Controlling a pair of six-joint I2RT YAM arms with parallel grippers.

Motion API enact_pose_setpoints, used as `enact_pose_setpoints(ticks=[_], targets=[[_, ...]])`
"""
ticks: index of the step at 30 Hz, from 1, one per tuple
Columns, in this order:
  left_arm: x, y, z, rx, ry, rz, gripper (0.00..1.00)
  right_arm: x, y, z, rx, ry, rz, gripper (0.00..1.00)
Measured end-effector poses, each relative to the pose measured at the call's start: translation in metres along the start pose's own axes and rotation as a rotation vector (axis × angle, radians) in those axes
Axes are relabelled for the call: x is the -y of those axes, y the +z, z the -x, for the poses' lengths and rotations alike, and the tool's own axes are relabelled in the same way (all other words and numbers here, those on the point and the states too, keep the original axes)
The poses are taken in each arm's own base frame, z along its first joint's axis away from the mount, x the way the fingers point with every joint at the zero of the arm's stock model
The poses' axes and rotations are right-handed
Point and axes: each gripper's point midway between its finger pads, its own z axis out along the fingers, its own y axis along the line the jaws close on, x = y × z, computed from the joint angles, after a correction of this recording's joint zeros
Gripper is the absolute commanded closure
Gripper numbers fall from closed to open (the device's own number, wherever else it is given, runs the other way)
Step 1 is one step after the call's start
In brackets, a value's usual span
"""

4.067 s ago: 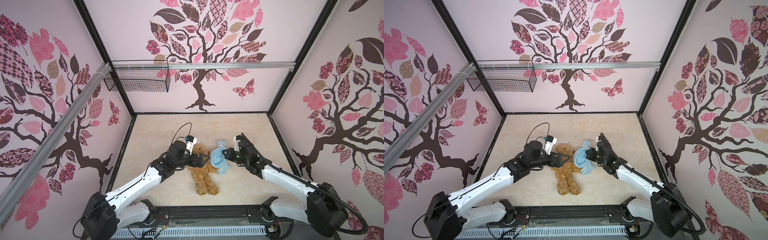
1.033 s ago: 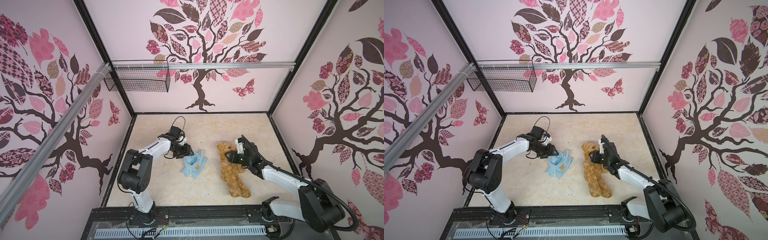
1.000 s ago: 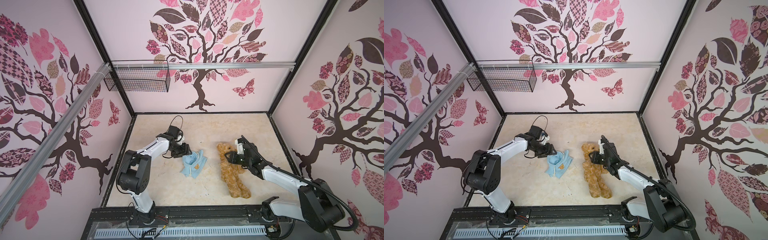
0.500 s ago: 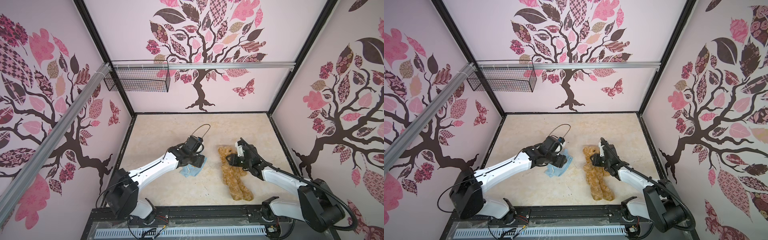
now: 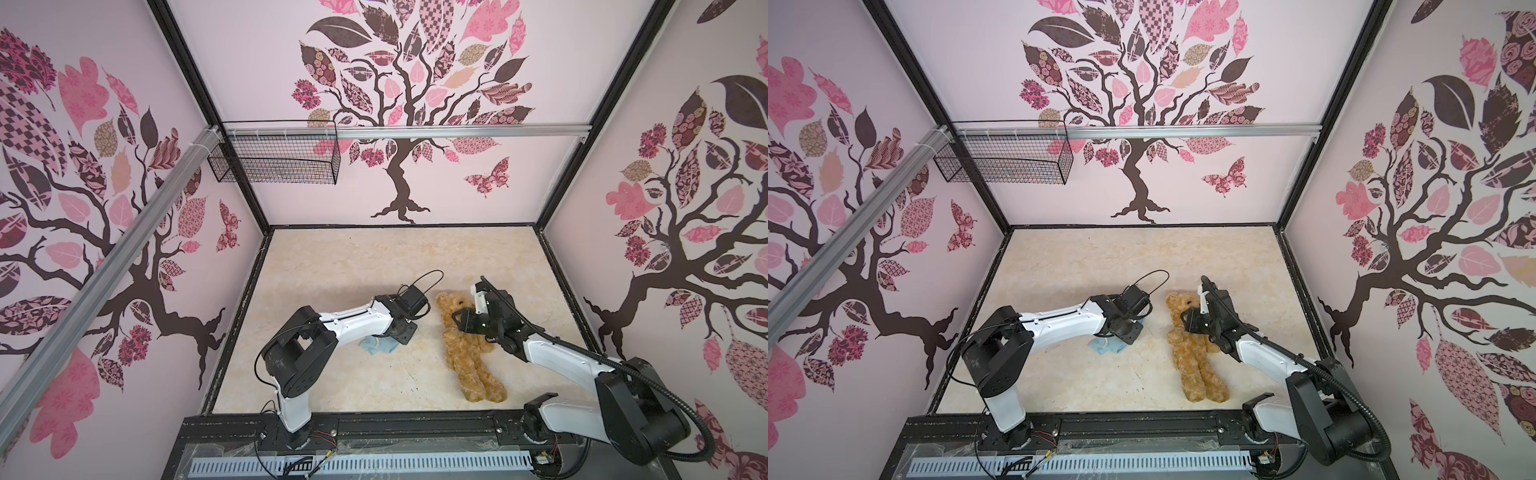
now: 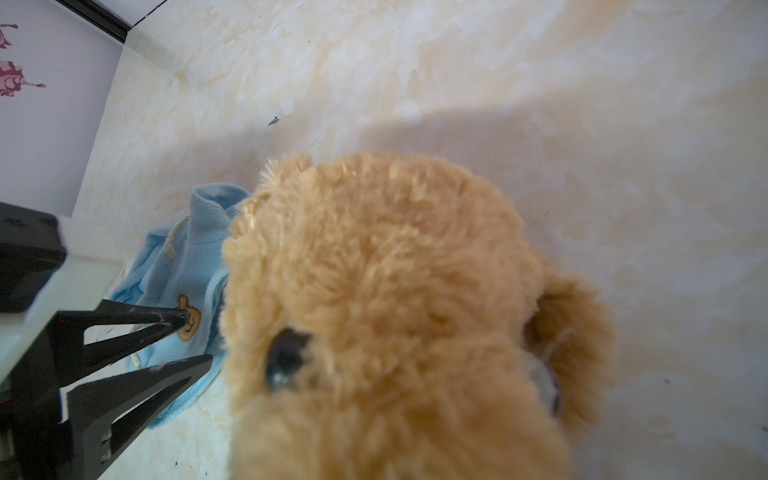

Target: Dress the teddy bear

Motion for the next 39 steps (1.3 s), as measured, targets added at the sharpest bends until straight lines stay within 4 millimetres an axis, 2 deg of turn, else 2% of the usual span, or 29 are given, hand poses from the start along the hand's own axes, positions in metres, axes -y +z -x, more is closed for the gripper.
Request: enact_pose_setpoints(ticks=[6,20,27,33,36,39], targets=[[-0.005,0.008,-0.001,-0.019,0.011,0.042,0.65,-0.002,0.000,0.002,0.008,-0.002,0.007,0.57],[-0.012,0.003,0.003,0.001,-0.023,0.068,0.83,-0.004,0.000,0.002,0.006,-0.003,0.020,0.57],[-0.017,0.003,0.005,0.012,-0.042,0.072,1.00,-0.004,0.000,0.001,0.005,-0.004,0.024,0.57],[-0.026,0.004,0.004,0.009,-0.081,0.054,1.00,-0.009,-0.003,0.000,0.002,-0.008,0.047,0.57],[-0.039,-0.006,0.007,0.033,-0.145,0.012,1.00,-0.019,-0.009,0.000,0.008,-0.032,0.071,0.57],[-0.052,-0.030,0.018,0.106,-0.211,-0.042,1.00,-0.037,-0.014,-0.012,-0.013,-0.093,0.100,0.57]])
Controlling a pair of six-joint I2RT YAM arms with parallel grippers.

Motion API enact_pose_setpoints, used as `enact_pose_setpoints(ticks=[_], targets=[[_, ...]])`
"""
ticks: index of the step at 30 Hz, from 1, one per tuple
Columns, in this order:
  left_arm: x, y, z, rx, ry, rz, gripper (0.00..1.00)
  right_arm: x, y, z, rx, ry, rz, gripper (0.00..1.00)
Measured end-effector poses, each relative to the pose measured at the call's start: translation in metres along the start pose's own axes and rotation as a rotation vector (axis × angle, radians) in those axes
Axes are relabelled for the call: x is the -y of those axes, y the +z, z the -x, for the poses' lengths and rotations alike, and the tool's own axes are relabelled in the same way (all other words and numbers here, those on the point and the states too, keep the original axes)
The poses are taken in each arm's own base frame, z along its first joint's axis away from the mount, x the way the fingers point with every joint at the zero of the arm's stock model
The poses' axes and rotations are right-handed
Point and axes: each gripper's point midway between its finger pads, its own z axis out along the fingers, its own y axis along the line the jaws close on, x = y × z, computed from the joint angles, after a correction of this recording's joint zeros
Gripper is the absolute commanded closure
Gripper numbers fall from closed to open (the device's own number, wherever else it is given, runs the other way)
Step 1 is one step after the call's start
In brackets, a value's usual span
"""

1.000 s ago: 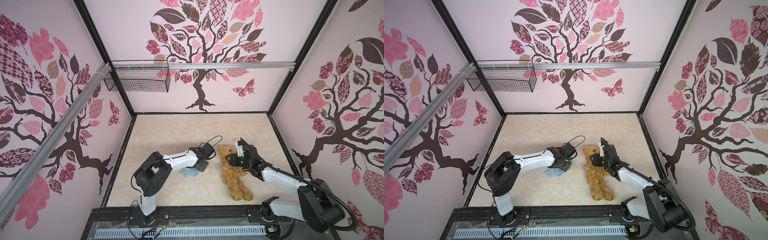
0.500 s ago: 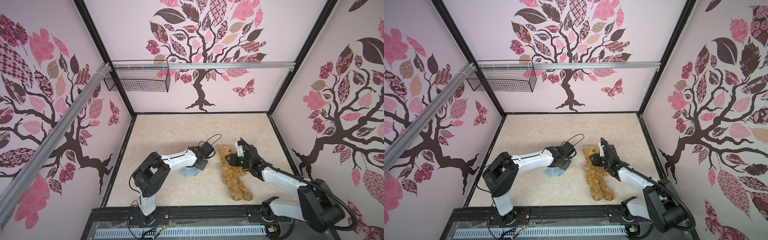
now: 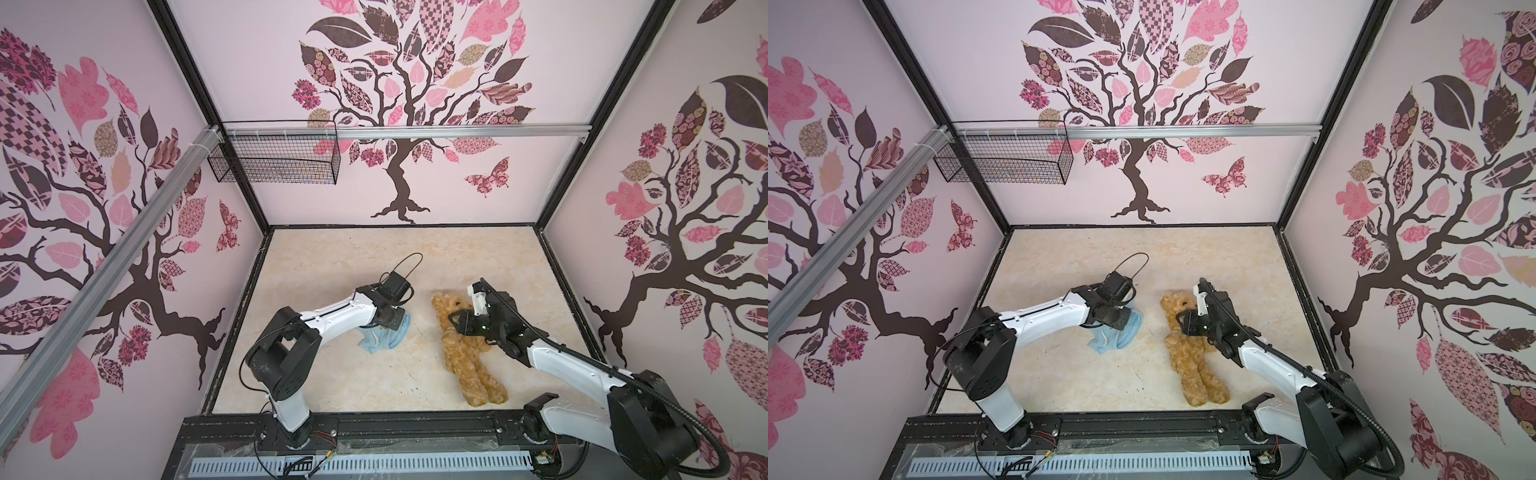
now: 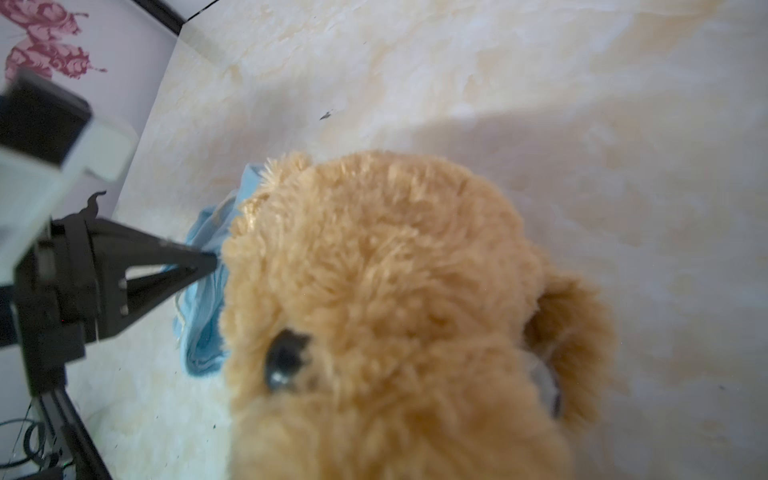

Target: Dress the teddy bear

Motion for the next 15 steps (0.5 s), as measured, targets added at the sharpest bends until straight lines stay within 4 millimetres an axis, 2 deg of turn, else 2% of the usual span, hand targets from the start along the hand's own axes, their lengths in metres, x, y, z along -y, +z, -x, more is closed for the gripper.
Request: enact_pose_setpoints(ticks=[5,10,12,15], targets=[[-0.007,-0.029,0.016,0.072,-0.065,-0.101,1.00,-0.036,0.001,-0.034,-0.095,-0.132,0.066,0.58],[-0.015,-0.031,0.012,0.037,-0.102,-0.168,1.00,-0.068,0.002,-0.066,-0.153,-0.295,0.121,0.60],[-0.012,-0.032,0.008,0.017,-0.094,-0.189,1.00,-0.074,0.005,-0.074,-0.172,-0.340,0.117,0.61],[-0.005,-0.032,0.003,-0.002,-0.085,-0.229,1.00,-0.070,0.012,-0.072,-0.172,-0.371,0.063,0.63]])
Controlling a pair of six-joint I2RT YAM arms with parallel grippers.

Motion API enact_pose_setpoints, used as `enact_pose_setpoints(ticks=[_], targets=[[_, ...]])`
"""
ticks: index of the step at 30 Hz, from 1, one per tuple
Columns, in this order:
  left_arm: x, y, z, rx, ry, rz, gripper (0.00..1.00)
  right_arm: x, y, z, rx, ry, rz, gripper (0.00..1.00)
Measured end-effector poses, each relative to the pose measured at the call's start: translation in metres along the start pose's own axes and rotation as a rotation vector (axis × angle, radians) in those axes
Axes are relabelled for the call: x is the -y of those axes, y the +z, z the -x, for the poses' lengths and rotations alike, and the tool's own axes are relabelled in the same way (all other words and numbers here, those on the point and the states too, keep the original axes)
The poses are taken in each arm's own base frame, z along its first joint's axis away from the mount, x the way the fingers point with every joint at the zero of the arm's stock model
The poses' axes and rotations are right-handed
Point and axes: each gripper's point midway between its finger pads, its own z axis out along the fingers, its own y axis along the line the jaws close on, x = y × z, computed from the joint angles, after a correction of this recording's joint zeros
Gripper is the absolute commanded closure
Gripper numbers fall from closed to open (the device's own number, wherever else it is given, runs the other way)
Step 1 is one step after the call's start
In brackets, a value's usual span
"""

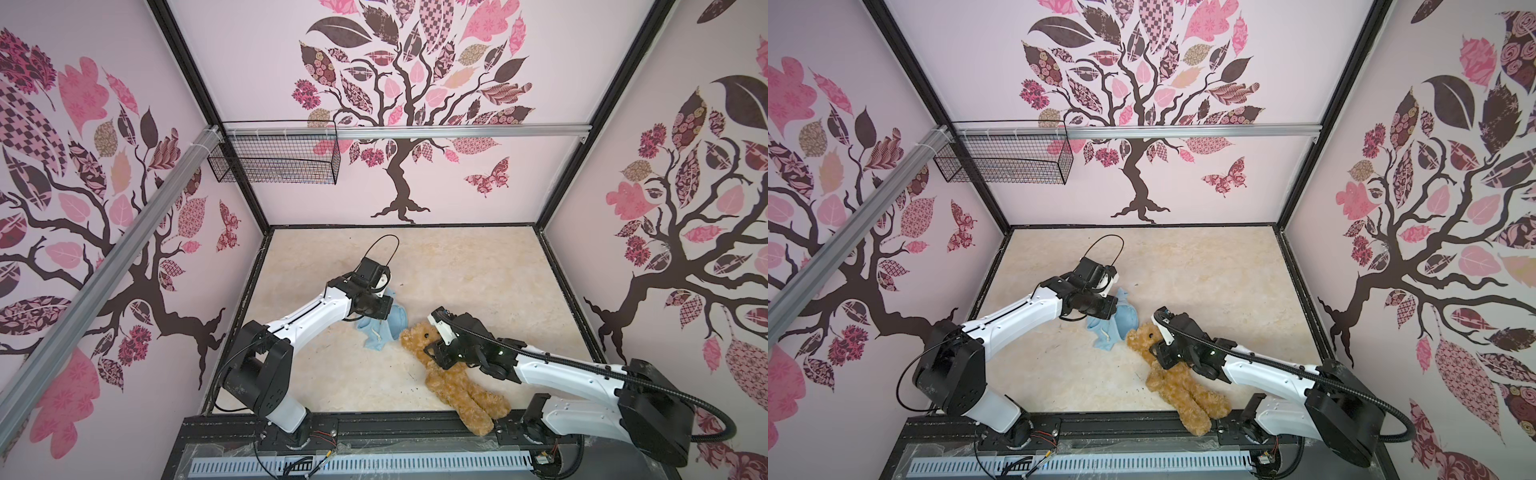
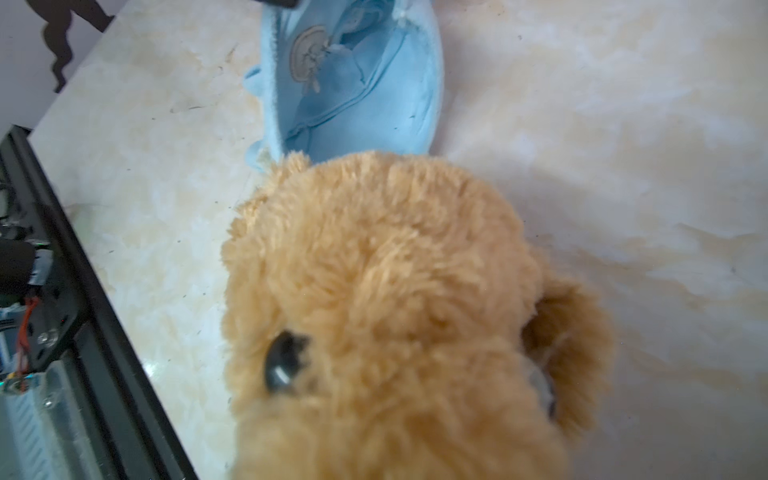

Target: Dress the teddy bear

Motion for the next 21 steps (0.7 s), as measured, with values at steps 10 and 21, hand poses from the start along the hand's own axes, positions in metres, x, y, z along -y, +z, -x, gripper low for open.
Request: enact_pose_setpoints(ticks=[10,21], targets=[[0.013,0.005,-0.006,-0.034,-0.003,-0.080,1.00,0.009,0.020,0.010,0.000,-0.007,-0.088,0.66],[0.019,0.012,-0.005,-0.036,-0.041,-0.123,0.98,-0.011,0.049,0.016,-0.007,0.046,-0.030,0.70]])
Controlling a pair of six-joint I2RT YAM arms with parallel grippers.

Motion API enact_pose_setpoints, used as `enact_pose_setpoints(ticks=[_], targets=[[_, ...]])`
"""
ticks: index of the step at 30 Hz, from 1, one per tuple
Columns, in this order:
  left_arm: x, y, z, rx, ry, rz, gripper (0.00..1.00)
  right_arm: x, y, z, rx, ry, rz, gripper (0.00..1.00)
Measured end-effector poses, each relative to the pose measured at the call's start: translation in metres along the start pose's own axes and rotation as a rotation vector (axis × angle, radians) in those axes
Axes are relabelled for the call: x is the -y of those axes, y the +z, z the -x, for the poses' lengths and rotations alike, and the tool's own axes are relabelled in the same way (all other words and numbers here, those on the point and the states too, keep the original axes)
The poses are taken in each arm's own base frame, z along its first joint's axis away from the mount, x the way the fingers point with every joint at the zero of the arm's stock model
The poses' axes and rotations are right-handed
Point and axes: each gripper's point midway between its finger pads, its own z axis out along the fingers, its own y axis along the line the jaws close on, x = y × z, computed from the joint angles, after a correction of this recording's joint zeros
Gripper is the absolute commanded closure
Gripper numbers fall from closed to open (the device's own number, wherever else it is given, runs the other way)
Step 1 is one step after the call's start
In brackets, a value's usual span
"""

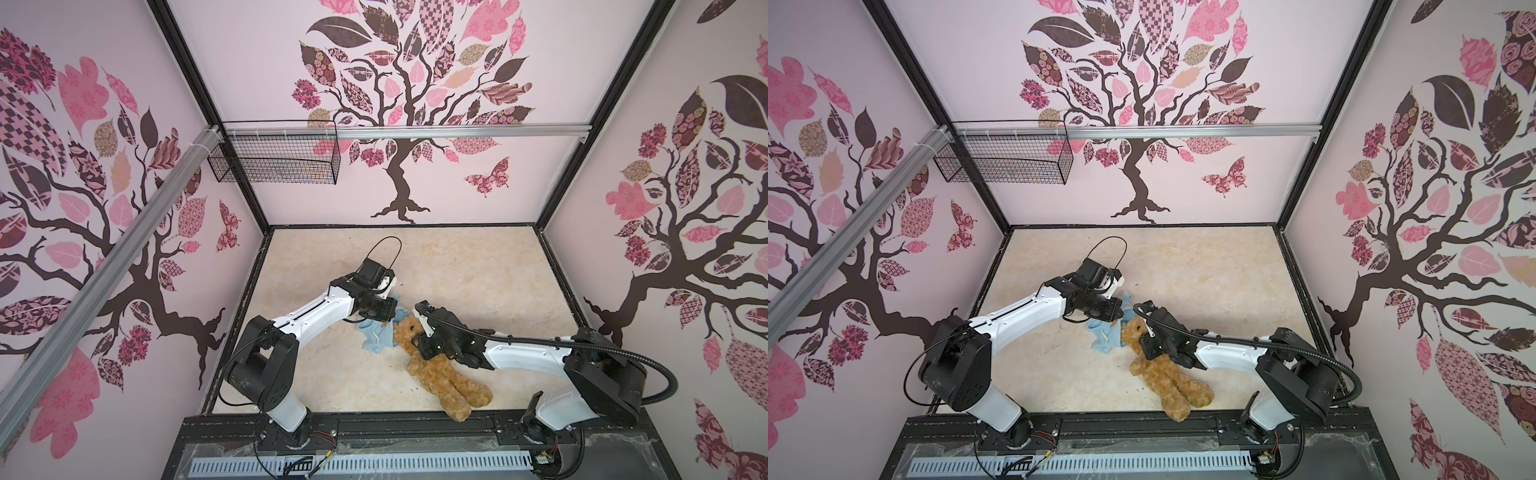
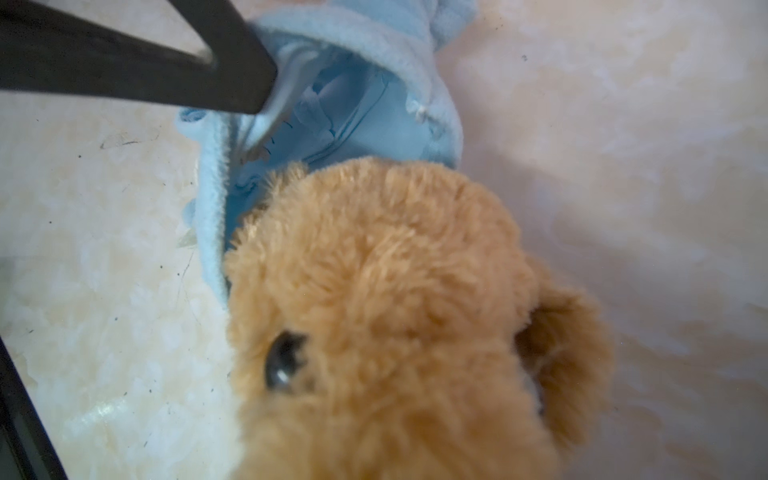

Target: Dress the teddy bear

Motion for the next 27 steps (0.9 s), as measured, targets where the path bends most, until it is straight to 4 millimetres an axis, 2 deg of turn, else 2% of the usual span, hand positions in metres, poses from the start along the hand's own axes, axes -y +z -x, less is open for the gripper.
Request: enact_pose_setpoints(ticks=[10,18,21,22,24,25,27], targets=[[-0.009,0.016,-0.021,-0.021,-0.079,-0.005,0.75,-0.008,0.006,0.004,0.046,0.068,0.058,0.72],[-0.013,0.016,-0.028,-0.008,-0.101,0.017,0.71,-0.008,0.006,0.004,0.057,0.085,0.065,0.72],[-0.016,0.016,-0.029,-0.007,-0.102,0.030,0.75,-0.008,0.006,0.004,0.059,0.087,0.066,0.72],[-0.016,0.016,-0.028,-0.006,-0.102,0.032,0.79,-0.008,0.006,0.004,0.059,0.087,0.066,0.72],[-0.017,0.016,-0.028,-0.004,-0.103,0.040,0.96,-0.008,0.006,0.004,0.059,0.087,0.066,0.72],[-0.018,0.016,-0.028,-0.003,-0.100,0.043,1.00,-0.008,0.006,0.004,0.058,0.087,0.065,0.71],[-0.018,0.016,-0.028,-0.001,-0.097,0.048,1.00,-0.008,0.005,0.004,0.056,0.080,0.063,0.70]])
